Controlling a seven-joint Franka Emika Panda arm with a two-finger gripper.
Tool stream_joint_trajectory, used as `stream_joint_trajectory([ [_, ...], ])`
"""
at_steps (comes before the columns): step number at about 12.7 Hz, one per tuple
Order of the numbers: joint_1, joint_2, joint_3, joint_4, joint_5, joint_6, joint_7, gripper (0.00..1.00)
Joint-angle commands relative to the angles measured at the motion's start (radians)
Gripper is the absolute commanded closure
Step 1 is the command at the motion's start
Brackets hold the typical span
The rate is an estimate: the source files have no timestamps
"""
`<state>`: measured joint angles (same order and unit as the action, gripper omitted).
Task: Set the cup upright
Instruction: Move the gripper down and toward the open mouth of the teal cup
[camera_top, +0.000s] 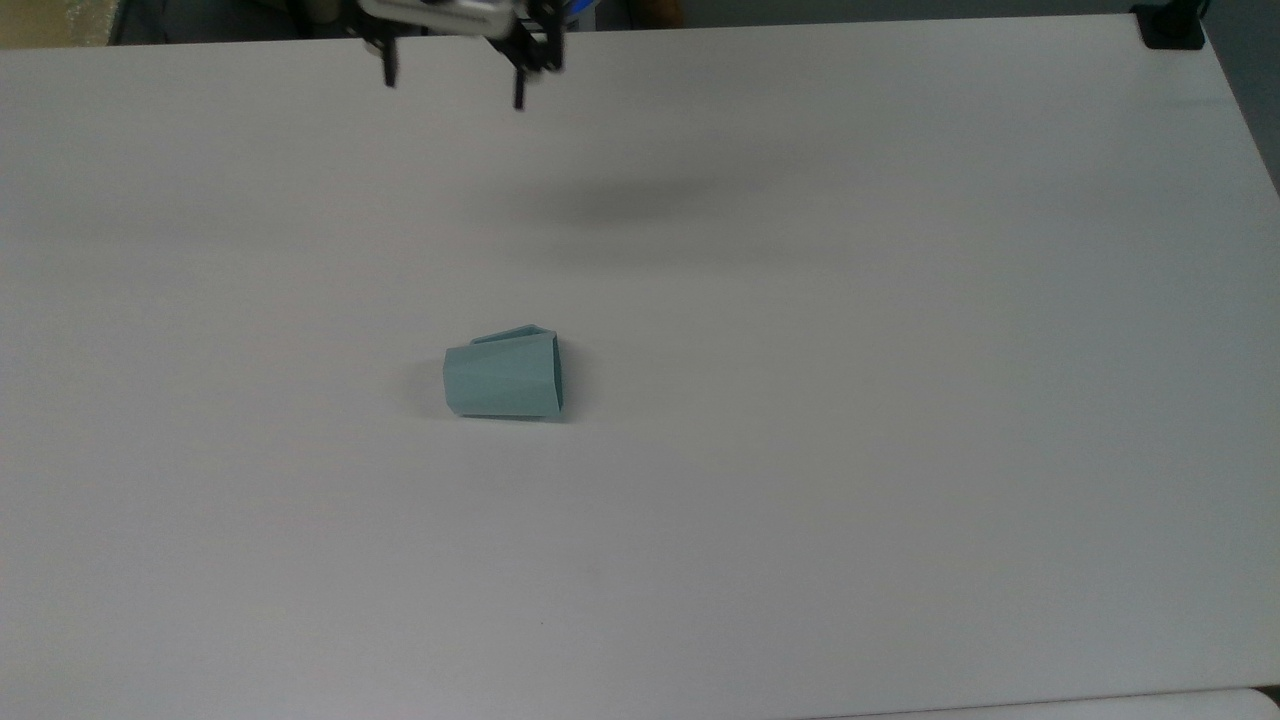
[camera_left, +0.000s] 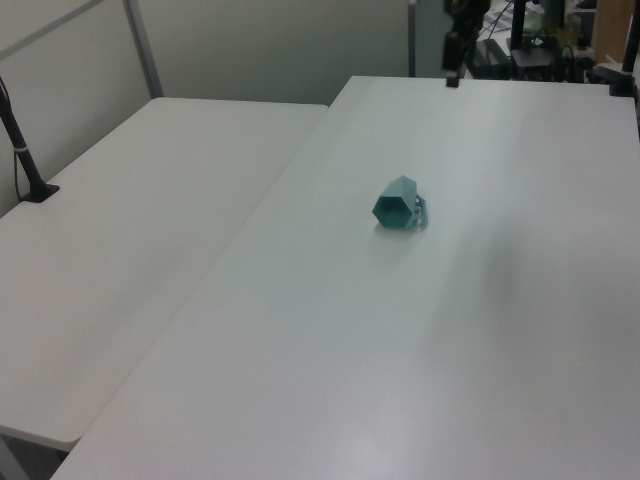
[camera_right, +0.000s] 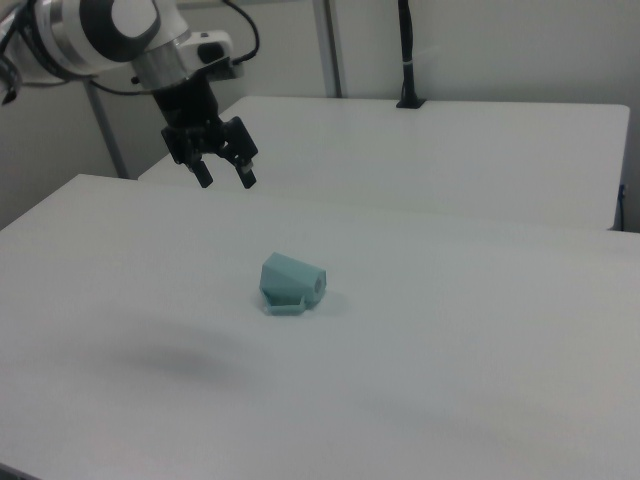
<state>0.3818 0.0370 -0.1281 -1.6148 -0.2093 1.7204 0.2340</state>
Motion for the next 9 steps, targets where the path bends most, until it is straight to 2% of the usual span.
stream_joint_trajectory([
  [1, 0.147, 0.167, -0.008, 0.105, -0.184, 0.048, 0.253, 0.00],
  [2, 0.204, 0.203, -0.008, 0.105, -0.279, 0.060, 0.313, 0.00],
  [3, 0.260, 0.246, -0.007, 0.102, -0.403, 0.061, 0.374, 0.00],
  [5, 0.316, 0.323, -0.005, 0.093, -0.603, 0.058, 0.468, 0.00],
  [9, 0.344, 0.466, 0.019, 0.087, -0.787, 0.009, 0.482, 0.00],
])
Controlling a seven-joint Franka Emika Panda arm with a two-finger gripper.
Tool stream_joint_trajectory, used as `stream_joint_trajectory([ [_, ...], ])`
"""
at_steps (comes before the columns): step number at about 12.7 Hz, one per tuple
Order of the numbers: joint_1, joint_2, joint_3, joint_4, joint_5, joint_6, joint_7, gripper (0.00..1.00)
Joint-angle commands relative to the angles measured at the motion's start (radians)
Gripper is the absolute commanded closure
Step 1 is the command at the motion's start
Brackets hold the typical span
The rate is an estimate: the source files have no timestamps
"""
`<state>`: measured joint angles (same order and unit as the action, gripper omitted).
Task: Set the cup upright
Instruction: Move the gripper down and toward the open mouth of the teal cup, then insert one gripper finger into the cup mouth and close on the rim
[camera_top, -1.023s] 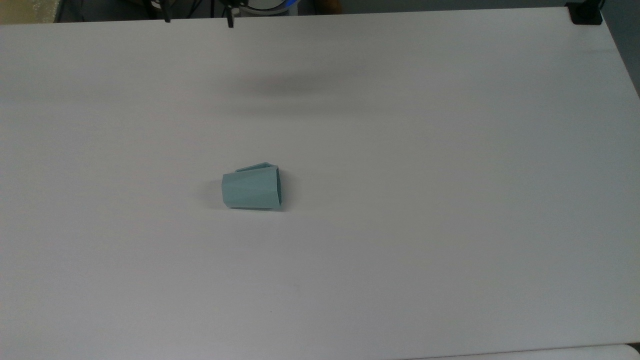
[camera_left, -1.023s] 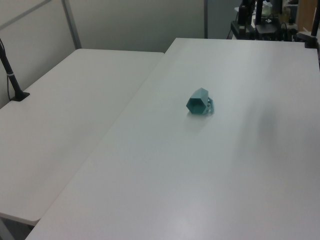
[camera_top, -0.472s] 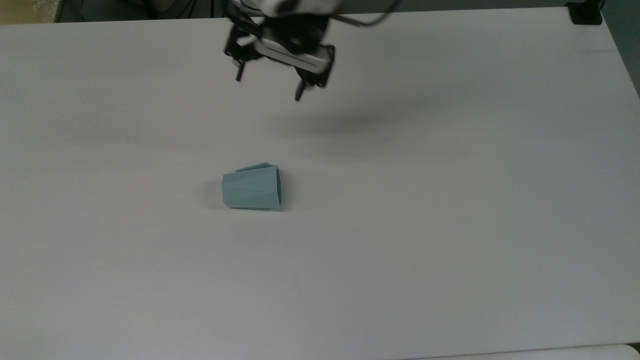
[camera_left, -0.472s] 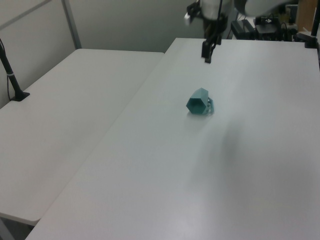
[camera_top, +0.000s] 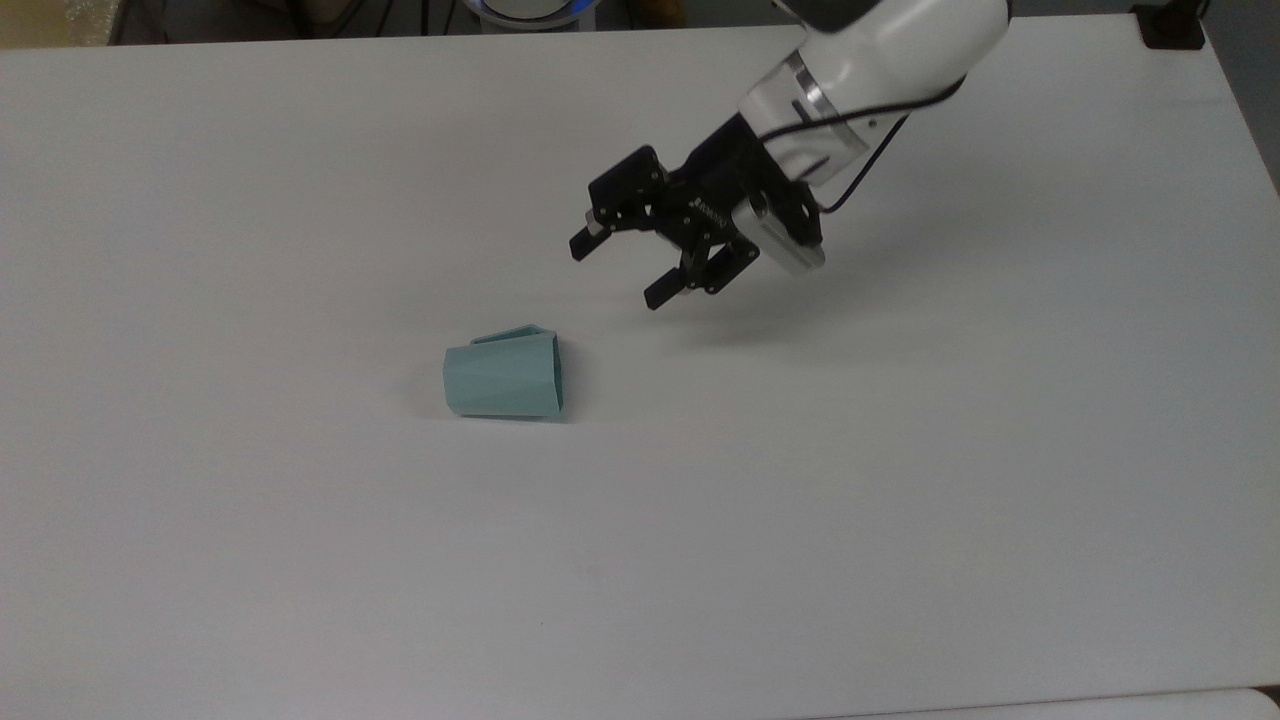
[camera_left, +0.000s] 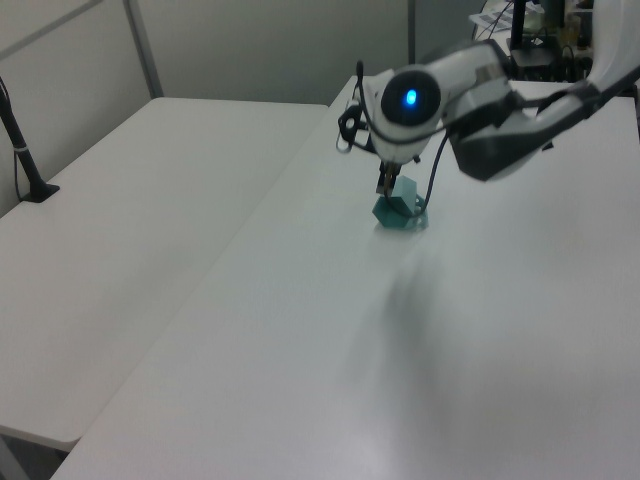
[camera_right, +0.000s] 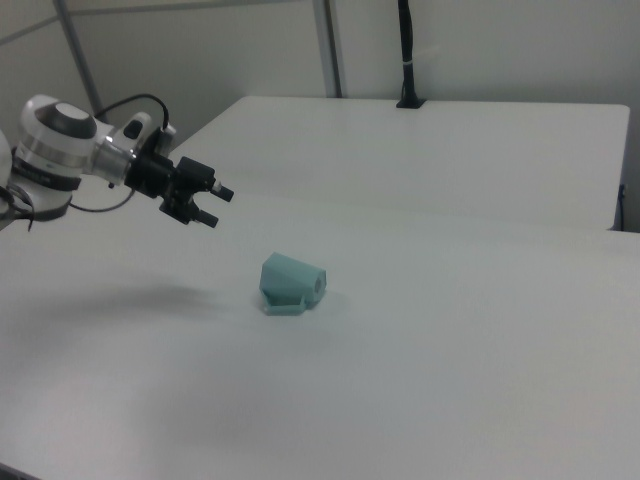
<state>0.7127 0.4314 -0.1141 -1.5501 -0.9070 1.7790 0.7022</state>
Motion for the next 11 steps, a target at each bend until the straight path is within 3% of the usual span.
stream_joint_trajectory([
  [1, 0.014, 0.110, 0.007, 0.022, -0.134, -0.073, 0.016, 0.00],
  [7, -0.002, 0.211, 0.011, 0.010, -0.249, -0.092, 0.060, 0.00],
  [11, -0.045, 0.245, 0.011, 0.012, -0.273, -0.079, 0.059, 0.00],
])
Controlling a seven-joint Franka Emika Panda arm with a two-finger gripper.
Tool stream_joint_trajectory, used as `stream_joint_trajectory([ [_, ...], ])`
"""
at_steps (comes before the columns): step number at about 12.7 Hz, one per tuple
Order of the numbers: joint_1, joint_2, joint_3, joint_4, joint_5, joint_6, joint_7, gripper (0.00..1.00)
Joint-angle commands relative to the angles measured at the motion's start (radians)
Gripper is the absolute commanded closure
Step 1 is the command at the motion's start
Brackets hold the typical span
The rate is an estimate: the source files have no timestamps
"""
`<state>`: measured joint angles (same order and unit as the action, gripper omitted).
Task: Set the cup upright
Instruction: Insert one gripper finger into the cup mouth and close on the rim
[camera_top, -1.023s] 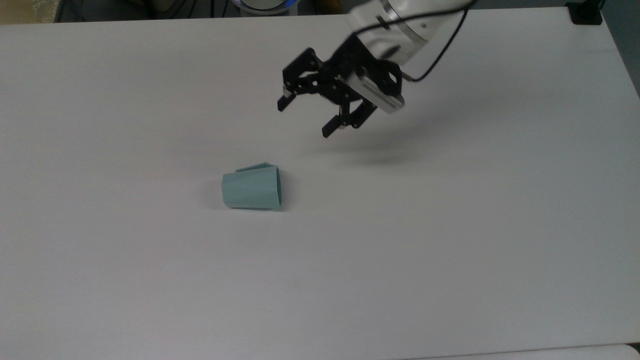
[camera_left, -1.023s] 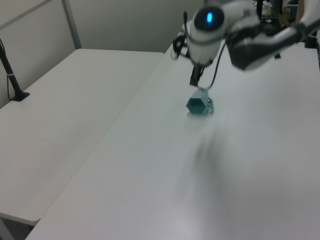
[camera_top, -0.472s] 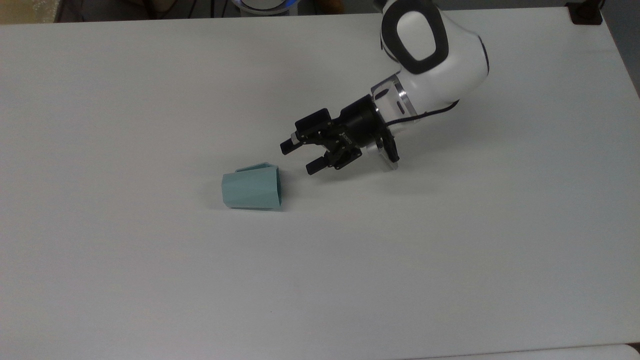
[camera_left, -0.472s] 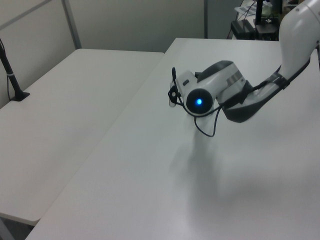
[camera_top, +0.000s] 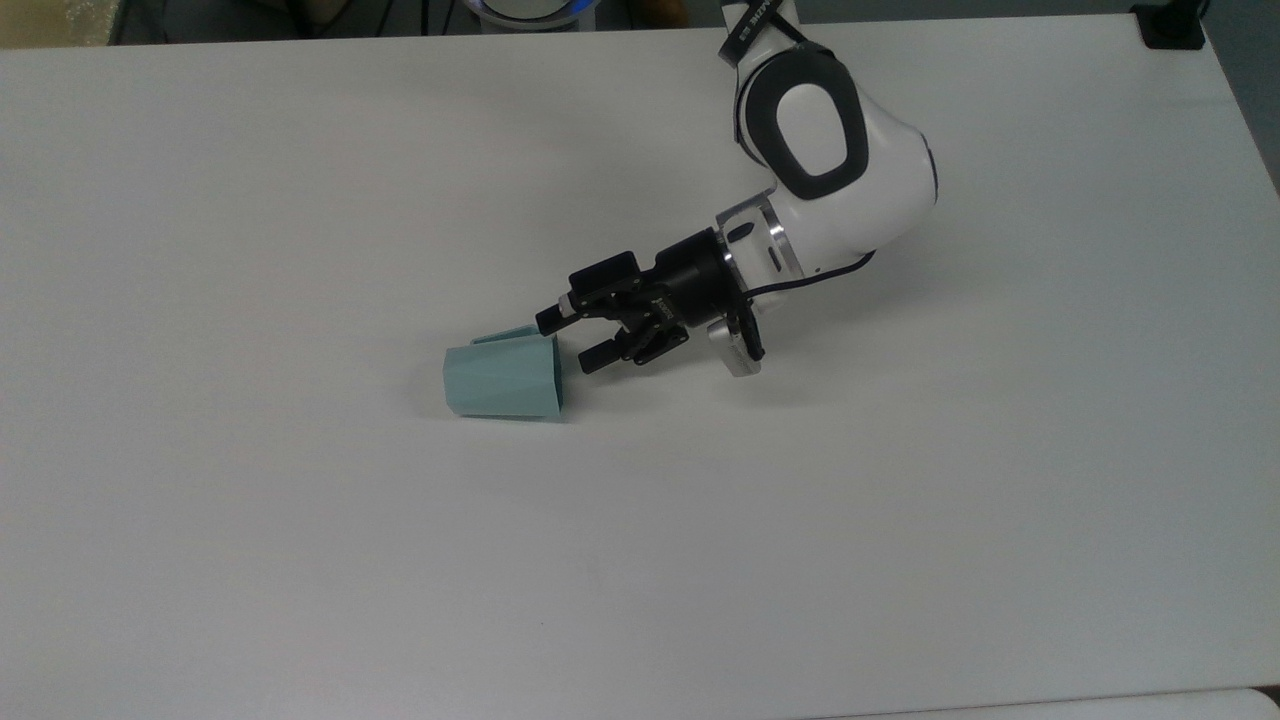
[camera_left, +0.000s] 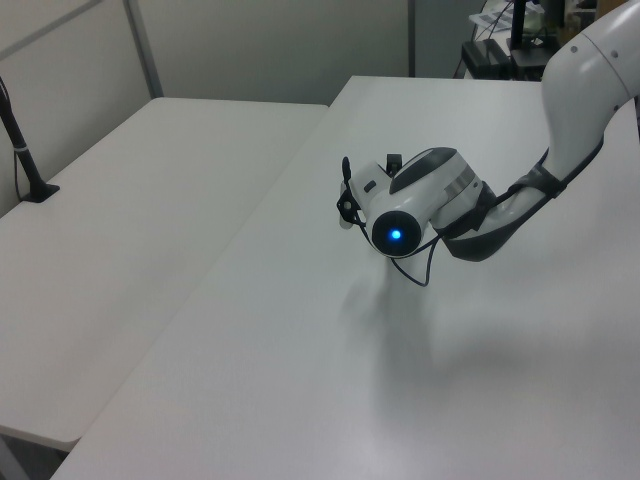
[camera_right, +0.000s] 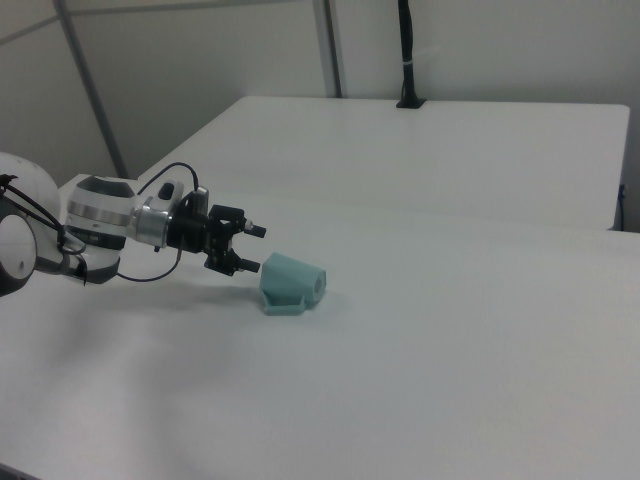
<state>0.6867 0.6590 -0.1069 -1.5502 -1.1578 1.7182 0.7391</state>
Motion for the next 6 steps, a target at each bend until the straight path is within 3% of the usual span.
stream_joint_trajectory([
  [1, -0.026, 0.017, 0.004, 0.010, -0.022, -0.019, 0.022, 0.03],
  [4, -0.039, 0.025, 0.004, 0.010, -0.022, -0.017, 0.023, 0.10],
  [6, -0.049, 0.027, 0.004, 0.010, -0.022, -0.017, 0.023, 0.26],
])
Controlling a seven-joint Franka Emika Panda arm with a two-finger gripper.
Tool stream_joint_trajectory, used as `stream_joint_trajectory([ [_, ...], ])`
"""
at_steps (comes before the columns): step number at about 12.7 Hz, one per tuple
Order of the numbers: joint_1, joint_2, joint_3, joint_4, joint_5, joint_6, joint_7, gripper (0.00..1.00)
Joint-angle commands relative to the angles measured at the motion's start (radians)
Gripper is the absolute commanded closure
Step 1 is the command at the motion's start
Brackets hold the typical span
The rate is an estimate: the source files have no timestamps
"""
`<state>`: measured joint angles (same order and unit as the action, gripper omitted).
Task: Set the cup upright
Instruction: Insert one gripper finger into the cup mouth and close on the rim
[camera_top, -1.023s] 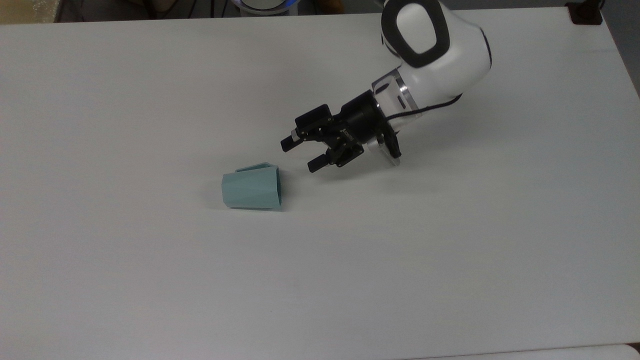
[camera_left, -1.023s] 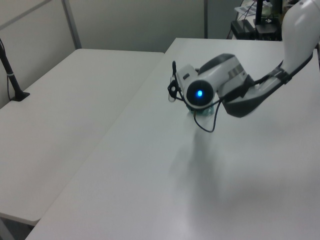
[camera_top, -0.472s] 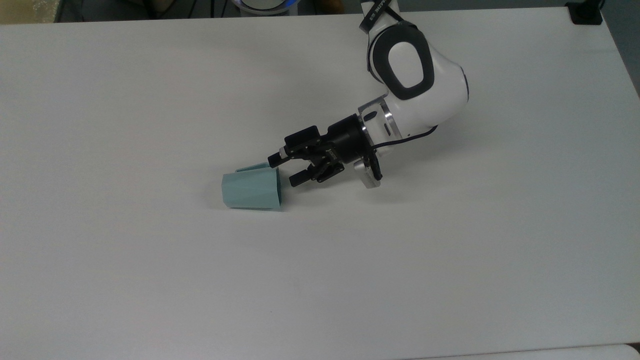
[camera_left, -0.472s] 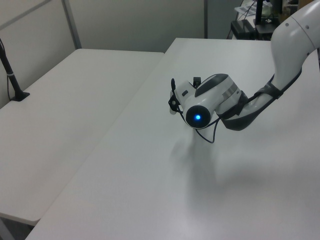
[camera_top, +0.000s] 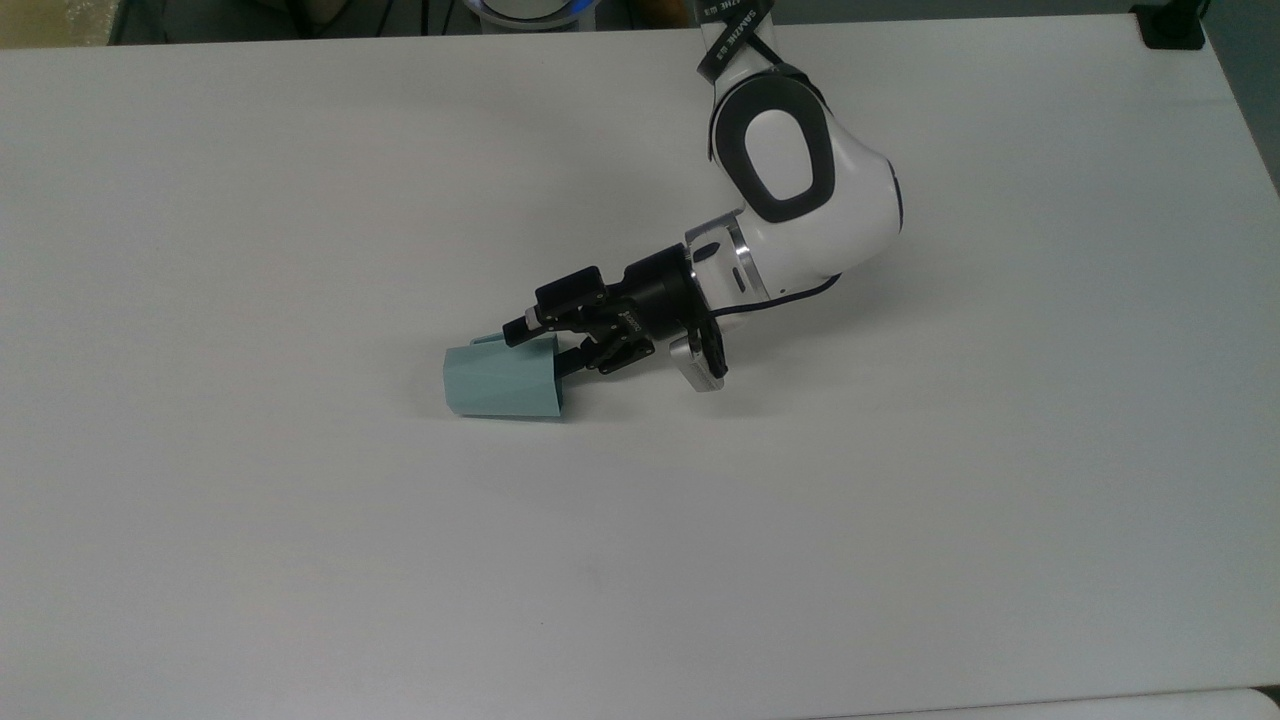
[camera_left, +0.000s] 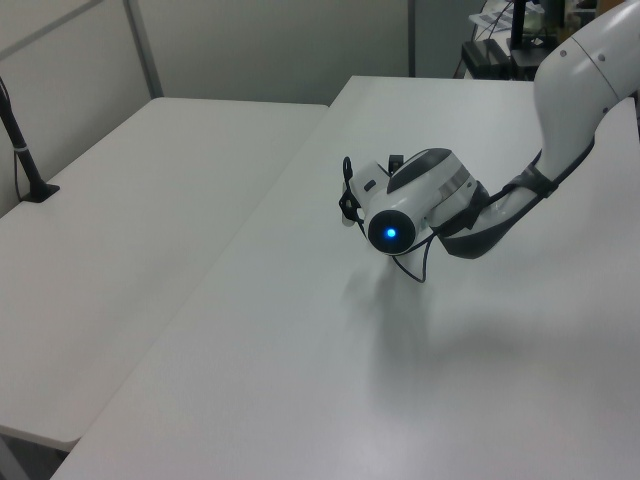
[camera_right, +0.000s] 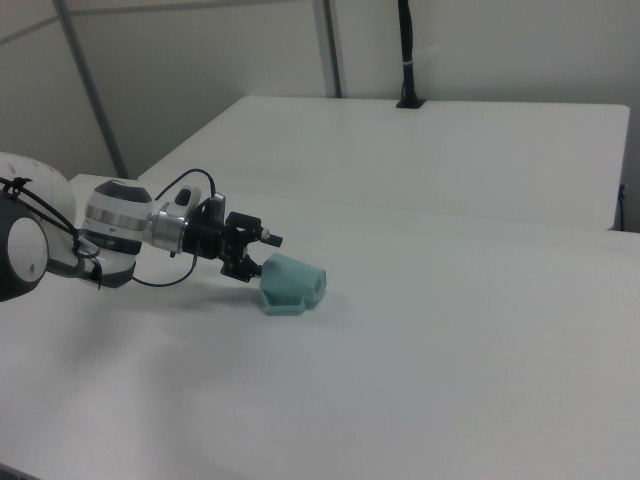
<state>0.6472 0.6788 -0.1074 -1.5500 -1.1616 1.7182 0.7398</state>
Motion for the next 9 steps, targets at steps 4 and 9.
stream_joint_trajectory([
  [4, -0.018, 0.016, 0.005, 0.010, -0.023, 0.000, 0.023, 0.67],
  [9, -0.031, 0.019, 0.005, 0.002, -0.035, 0.020, 0.021, 1.00],
])
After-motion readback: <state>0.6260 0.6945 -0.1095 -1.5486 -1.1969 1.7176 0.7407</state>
